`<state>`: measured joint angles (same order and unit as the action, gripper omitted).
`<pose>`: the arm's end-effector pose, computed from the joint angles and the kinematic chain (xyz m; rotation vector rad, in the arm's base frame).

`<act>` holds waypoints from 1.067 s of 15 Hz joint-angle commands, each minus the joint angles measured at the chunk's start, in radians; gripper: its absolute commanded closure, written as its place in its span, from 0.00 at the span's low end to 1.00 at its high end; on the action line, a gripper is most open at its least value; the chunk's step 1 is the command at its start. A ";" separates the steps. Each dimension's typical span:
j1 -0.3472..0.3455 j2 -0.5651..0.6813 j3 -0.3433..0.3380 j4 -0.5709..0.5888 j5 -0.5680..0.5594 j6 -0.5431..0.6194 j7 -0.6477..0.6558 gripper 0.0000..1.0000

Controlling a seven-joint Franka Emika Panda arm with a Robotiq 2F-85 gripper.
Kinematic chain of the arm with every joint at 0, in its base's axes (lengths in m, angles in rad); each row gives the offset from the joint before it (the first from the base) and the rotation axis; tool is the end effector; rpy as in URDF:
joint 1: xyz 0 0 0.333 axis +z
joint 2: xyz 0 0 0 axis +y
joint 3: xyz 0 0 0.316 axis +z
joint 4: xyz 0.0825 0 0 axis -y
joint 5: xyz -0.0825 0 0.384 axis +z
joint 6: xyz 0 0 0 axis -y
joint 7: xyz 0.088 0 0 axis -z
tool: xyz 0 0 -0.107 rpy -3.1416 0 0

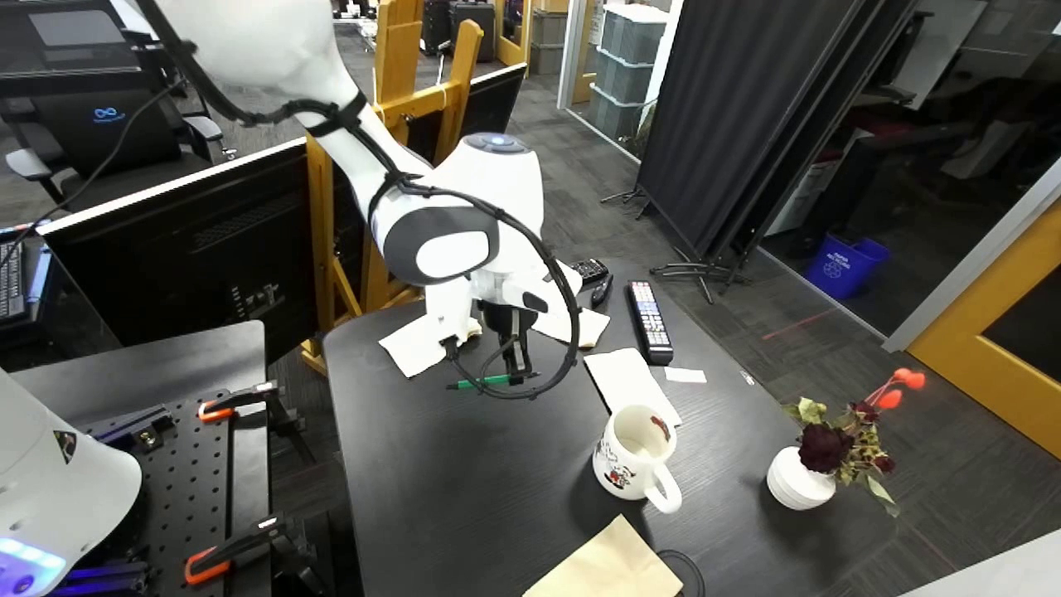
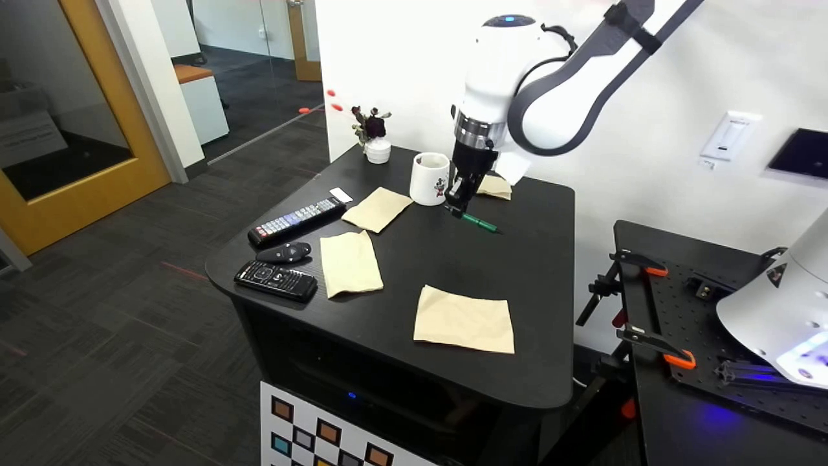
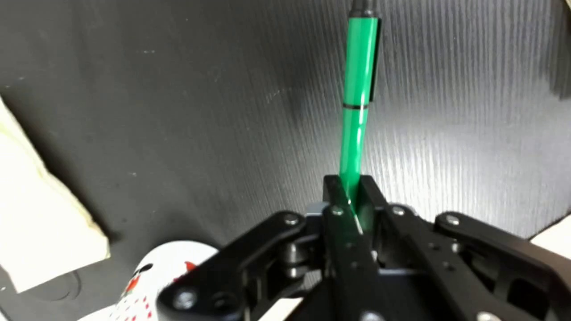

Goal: Place the green pen inside the white mug

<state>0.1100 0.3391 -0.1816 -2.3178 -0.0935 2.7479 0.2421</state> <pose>0.5315 -0.0366 0.2063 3.0287 -0.3284 0.1558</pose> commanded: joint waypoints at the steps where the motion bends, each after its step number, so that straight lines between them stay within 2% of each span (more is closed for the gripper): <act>1: -0.028 -0.134 0.020 0.034 -0.013 -0.178 -0.017 0.97; 6: -0.059 -0.203 0.074 0.154 -0.003 -0.384 -0.086 0.97; 8: -0.072 -0.223 0.106 0.173 0.038 -0.426 -0.181 0.97; 9: -0.071 -0.202 0.096 0.155 -0.001 -0.373 -0.099 0.87; 13: -0.075 -0.214 0.116 0.165 0.013 -0.393 -0.142 0.87; 14: -0.076 -0.214 0.116 0.165 0.013 -0.393 -0.143 0.97; 16: -0.067 -0.193 0.097 0.166 -0.080 -0.358 -0.023 0.97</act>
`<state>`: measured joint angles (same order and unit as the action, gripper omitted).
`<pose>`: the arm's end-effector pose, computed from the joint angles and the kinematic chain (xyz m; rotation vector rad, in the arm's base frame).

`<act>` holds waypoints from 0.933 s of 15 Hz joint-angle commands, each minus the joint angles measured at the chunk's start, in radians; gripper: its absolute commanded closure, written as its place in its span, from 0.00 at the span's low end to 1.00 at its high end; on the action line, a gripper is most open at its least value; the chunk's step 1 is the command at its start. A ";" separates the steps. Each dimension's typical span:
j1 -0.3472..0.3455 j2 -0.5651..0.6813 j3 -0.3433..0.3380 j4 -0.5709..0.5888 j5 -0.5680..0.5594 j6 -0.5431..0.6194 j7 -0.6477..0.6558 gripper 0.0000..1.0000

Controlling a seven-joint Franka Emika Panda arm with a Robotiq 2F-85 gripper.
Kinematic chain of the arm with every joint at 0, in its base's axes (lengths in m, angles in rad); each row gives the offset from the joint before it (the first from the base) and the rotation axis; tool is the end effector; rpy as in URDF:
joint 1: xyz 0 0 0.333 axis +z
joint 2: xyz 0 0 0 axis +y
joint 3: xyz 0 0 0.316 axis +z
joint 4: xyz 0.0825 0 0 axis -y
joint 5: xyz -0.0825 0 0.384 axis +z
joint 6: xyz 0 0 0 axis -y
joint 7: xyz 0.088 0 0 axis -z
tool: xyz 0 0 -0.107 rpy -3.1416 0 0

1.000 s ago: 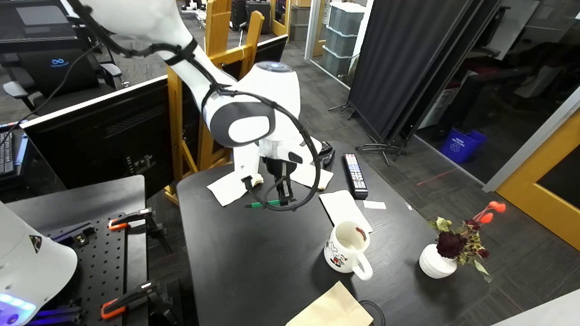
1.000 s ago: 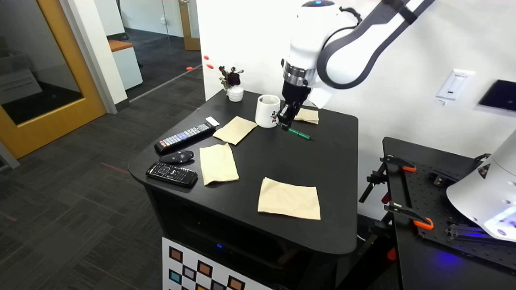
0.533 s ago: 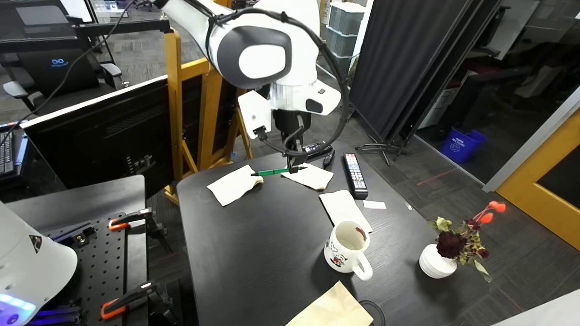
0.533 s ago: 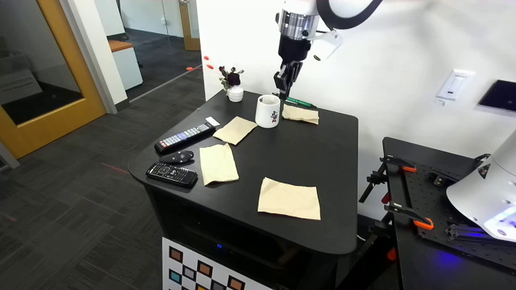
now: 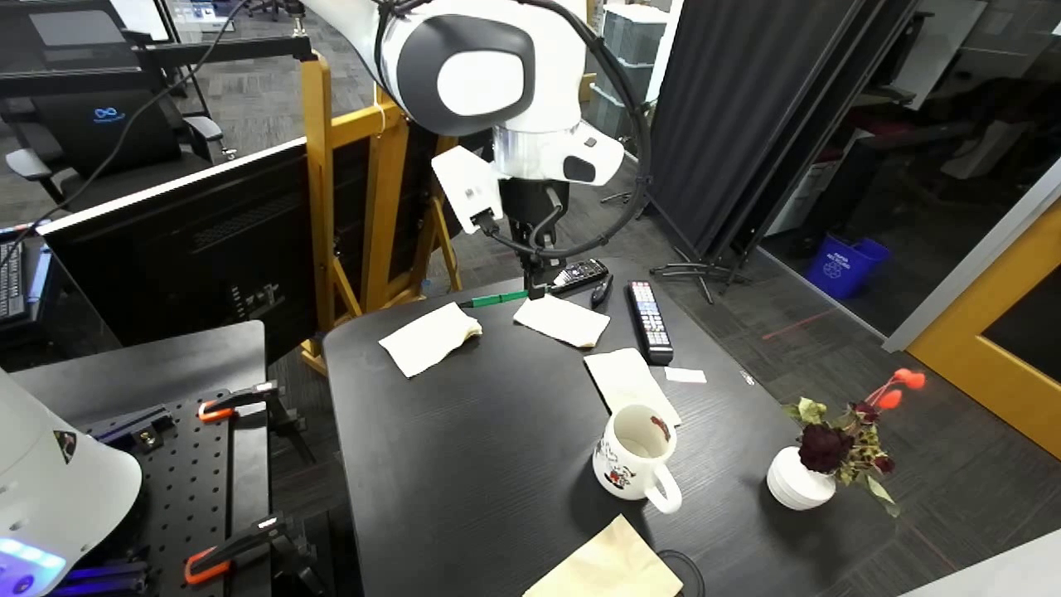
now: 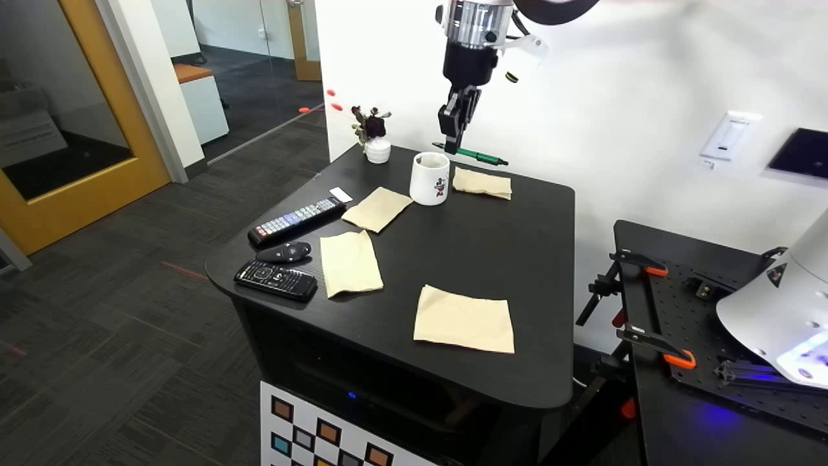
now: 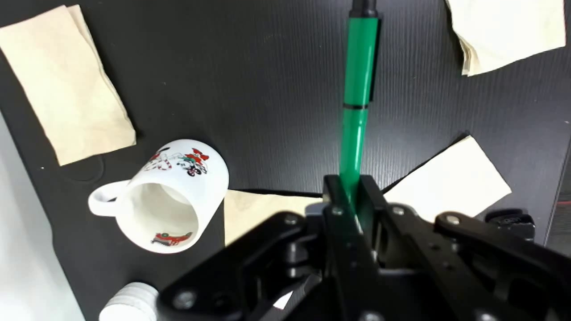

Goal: Place the green pen inside the white mug

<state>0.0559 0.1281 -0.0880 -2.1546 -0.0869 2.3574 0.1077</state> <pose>0.5623 -0.0186 0.3477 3.0649 -0.1218 0.1191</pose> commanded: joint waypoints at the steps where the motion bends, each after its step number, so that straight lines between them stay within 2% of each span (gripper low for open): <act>1: -0.011 0.027 -0.006 0.001 -0.140 0.054 0.175 0.97; 8: 0.023 0.096 -0.085 0.030 -0.547 0.082 0.731 0.97; 14: 0.032 0.128 -0.081 0.058 -0.944 0.063 1.195 0.97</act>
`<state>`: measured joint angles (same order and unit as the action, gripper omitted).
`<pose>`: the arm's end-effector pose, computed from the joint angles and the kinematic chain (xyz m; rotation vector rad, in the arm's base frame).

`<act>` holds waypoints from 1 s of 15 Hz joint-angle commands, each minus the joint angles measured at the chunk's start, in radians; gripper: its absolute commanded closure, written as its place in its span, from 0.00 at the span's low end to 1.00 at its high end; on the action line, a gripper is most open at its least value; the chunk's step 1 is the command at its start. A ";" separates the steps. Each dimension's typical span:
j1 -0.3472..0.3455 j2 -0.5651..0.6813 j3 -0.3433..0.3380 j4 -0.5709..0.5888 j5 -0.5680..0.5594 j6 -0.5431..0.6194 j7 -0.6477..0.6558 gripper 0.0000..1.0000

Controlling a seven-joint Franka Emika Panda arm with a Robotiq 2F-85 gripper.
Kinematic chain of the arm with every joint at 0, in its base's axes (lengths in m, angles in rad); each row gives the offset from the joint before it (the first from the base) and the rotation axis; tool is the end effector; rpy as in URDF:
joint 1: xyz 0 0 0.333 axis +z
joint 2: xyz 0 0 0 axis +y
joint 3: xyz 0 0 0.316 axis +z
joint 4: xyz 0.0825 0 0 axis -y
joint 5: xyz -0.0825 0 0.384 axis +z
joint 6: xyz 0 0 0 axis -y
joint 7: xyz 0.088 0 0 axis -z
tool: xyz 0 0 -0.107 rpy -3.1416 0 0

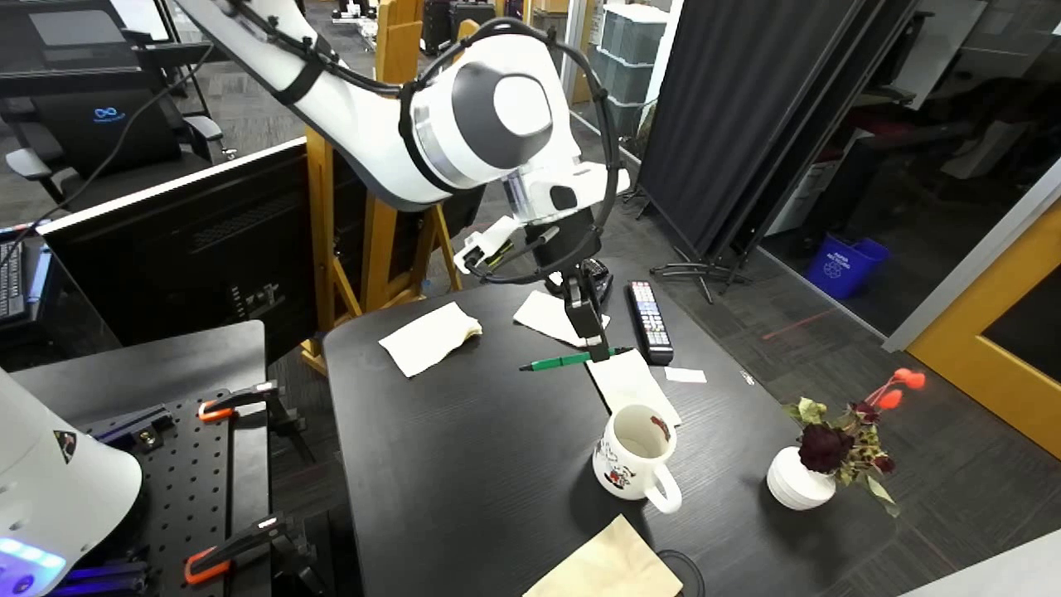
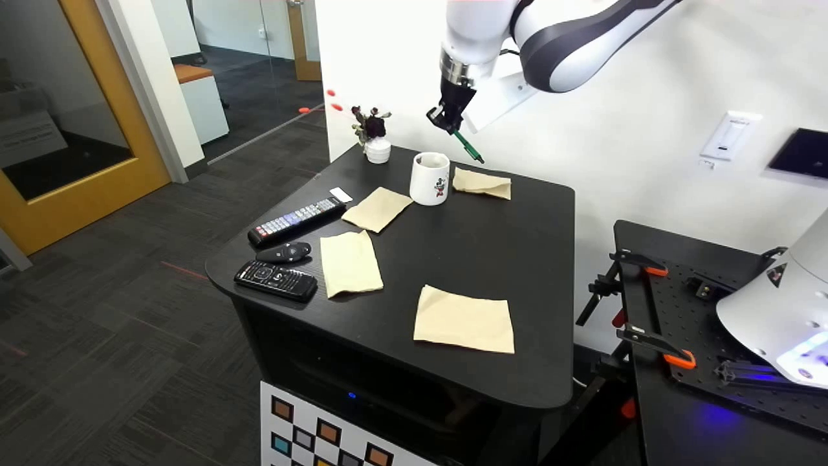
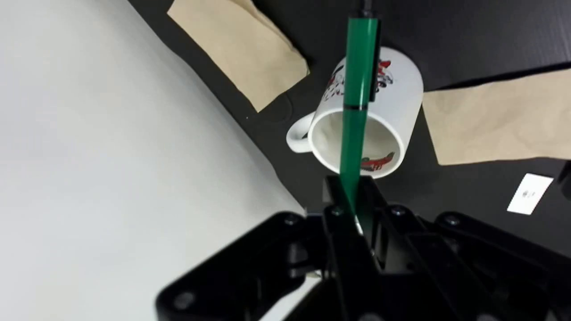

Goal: Place the green pen inside the white mug

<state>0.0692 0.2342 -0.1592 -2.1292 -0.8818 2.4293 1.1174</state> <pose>0.5753 -0.0530 0.3073 2.4947 -0.6785 0.4705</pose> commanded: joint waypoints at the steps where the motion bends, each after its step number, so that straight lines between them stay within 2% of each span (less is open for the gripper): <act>1: 0.018 0.027 -0.006 0.038 -0.222 -0.015 0.269 0.97; 5: 0.011 0.041 0.021 0.056 -0.487 -0.071 0.596 0.97; 8: 0.004 0.052 0.053 0.058 -0.617 -0.159 0.784 0.97; 11: -0.002 0.069 0.087 0.059 -0.682 -0.258 0.922 0.97; 15: -0.011 0.101 0.116 0.066 -0.712 -0.349 1.039 0.97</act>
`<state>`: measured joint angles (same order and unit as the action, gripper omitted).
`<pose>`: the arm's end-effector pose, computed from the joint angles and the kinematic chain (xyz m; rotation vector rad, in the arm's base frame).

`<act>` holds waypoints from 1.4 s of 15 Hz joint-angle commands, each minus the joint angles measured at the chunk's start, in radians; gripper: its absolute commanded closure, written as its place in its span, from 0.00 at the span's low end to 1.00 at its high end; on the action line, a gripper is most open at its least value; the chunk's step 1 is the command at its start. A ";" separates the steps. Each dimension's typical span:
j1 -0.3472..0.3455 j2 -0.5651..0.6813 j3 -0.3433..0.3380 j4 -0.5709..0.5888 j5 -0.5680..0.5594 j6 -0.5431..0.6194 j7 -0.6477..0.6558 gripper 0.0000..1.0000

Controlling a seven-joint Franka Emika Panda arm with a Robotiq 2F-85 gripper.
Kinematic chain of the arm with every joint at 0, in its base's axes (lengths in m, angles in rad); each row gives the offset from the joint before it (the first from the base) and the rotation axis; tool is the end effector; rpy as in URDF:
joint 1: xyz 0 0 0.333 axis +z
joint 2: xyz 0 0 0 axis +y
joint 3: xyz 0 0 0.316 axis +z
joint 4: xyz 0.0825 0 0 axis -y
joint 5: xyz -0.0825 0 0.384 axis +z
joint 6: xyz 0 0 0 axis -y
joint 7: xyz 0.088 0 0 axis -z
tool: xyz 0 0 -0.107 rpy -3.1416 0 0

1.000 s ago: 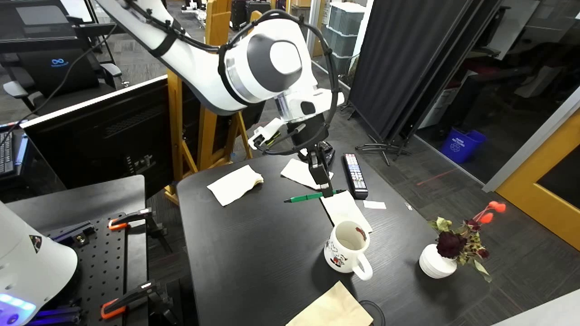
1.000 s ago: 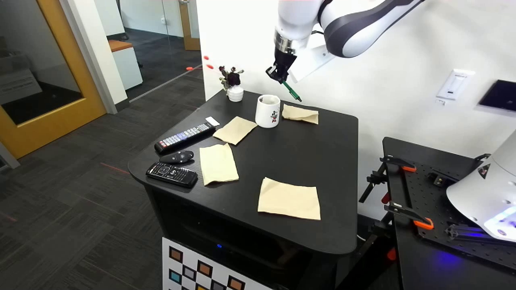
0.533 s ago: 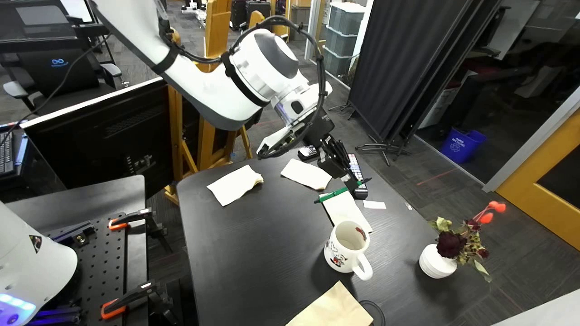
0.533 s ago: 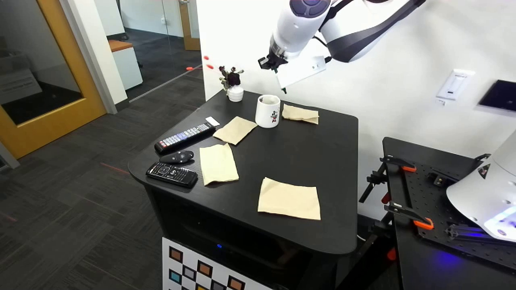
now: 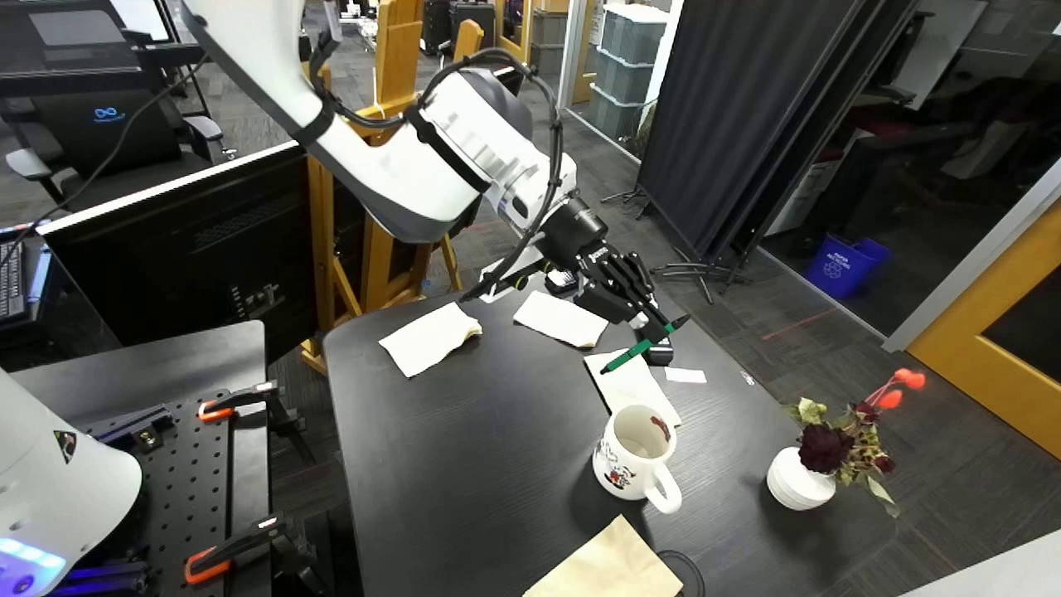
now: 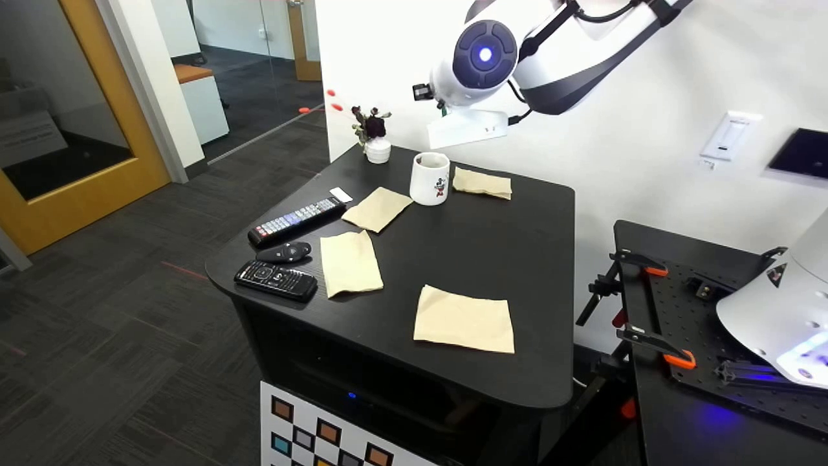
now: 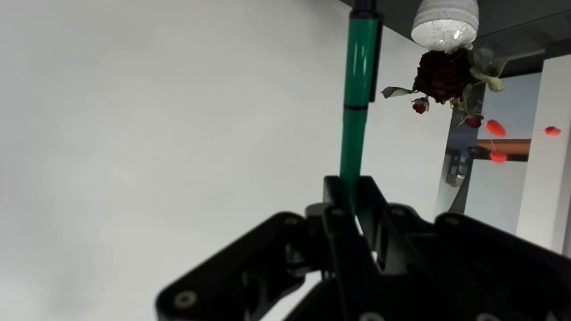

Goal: Place the green pen inside the white mug

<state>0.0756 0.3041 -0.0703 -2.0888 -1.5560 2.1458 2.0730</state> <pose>0.5850 -0.0379 0.2888 1.9280 -0.9587 1.0945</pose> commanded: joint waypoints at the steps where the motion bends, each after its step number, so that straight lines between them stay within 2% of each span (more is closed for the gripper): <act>1: -0.020 0.041 0.031 0.029 -0.043 -0.082 0.100 0.97; 9: -0.056 0.130 0.031 0.088 -0.040 -0.115 0.130 0.97; 21: -0.092 0.271 0.034 0.261 -0.008 -0.106 0.096 0.97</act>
<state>0.0030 0.5328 -0.0580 -1.8912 -1.5823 2.0580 2.1848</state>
